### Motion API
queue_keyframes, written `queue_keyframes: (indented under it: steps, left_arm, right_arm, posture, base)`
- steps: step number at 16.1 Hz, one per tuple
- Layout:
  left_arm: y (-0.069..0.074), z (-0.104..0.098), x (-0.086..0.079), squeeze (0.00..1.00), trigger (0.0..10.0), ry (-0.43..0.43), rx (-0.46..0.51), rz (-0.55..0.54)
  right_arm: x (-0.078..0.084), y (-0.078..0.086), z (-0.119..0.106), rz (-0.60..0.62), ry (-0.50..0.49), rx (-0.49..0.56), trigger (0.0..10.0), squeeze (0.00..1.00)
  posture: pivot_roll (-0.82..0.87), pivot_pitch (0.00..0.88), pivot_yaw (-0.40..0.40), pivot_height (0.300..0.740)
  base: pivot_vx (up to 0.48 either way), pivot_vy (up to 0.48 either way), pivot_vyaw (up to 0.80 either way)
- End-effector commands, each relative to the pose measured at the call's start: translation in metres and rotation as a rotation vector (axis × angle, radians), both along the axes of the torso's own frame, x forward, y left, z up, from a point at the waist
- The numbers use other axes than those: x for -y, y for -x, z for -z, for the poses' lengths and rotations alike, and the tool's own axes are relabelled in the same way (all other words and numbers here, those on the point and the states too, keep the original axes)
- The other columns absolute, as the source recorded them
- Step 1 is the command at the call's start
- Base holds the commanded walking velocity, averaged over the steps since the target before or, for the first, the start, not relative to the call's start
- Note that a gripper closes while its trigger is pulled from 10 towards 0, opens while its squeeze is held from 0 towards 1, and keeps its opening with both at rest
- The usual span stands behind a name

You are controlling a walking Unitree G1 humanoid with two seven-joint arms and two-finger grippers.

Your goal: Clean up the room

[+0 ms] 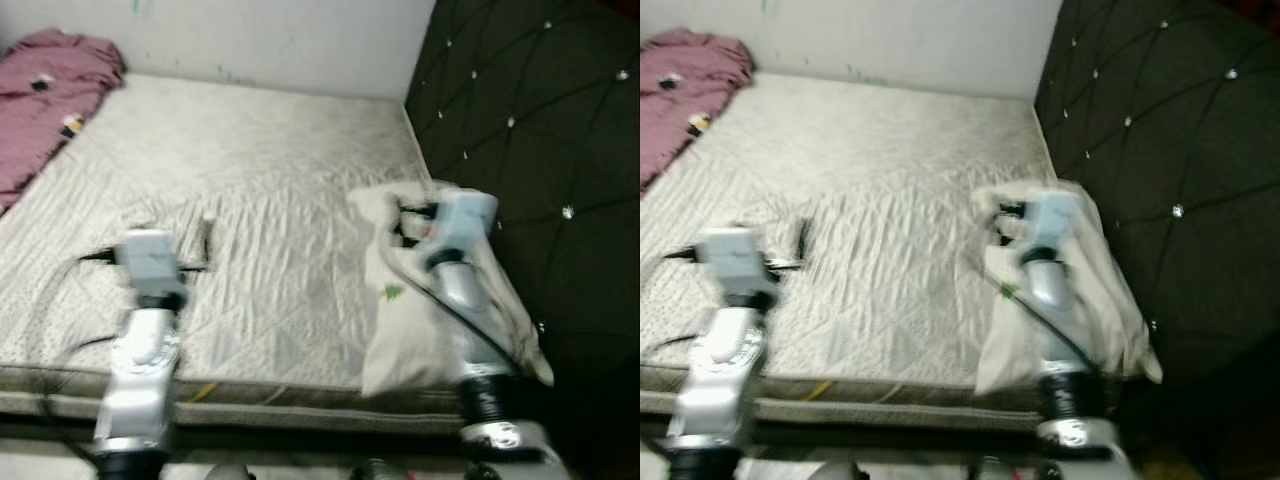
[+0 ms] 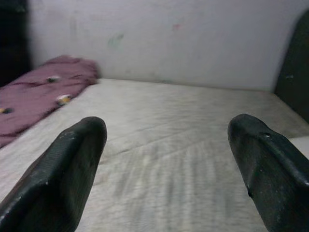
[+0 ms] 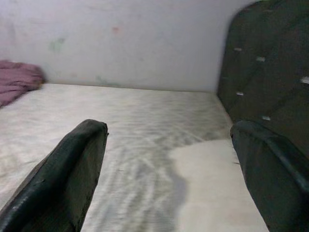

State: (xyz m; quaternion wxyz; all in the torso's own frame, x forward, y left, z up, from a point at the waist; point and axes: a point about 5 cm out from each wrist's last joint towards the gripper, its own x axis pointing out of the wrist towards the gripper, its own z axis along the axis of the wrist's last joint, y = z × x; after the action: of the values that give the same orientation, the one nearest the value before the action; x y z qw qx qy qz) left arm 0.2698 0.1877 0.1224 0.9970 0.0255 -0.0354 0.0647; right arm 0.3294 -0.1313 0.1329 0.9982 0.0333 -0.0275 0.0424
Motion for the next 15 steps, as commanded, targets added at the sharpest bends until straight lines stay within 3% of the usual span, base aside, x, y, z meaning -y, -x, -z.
queue_keyframes:
  steps: [1, 4, 7, 12, 15]
  left_arm:
    - [-0.0025, -0.0043, 0.0106, 0.00, 10.0, 0.019, 0.019, 0.051]
    - [-0.0028, -0.0127, 0.0116, 0.00, 10.0, 0.041, 0.065, 0.052]
    - [-0.0030, -0.0106, 0.0140, 0.00, 10.0, 0.012, 0.052, 0.054]
    - [-0.0031, -0.0098, 0.0154, 0.00, 10.0, 0.035, 0.048, 0.060]
    - [-0.0033, -0.0093, 0.0162, 0.00, 10.0, 0.040, 0.045, 0.065]
  right_arm:
    - [0.0132, -0.0009, -0.0022, 0.042, 0.012, 0.008, 10.0, 0.00]
    - [0.0135, -0.0035, -0.0042, 0.042, 0.012, 0.018, 10.0, 0.00]
    - [0.0104, -0.0057, -0.0048, 0.032, 0.014, 0.019, 10.0, 0.00]
    - [0.0125, -0.0066, -0.0038, 0.031, 0.019, 0.016, 10.0, 0.00]
    - [0.0123, -0.0069, -0.0030, 0.030, 0.021, 0.011, 10.0, 0.00]
  posture:
    - [-0.01, 0.000, -0.035, 0.740]
    - [-0.01, 0.000, -0.029, 0.740]
    - [-0.01, 0.000, -0.027, 0.740]
    - [-0.01, 0.000, -0.030, 0.740]
    - [-0.01, 0.000, -0.031, 0.740]
  base:
    - [0.000, 0.454, 0.00]
    - [0.000, 0.447, 0.00]
    - [0.000, 0.446, -0.15]
    - [0.000, 0.446, -0.46]
    - [0.000, 0.445, 0.00]
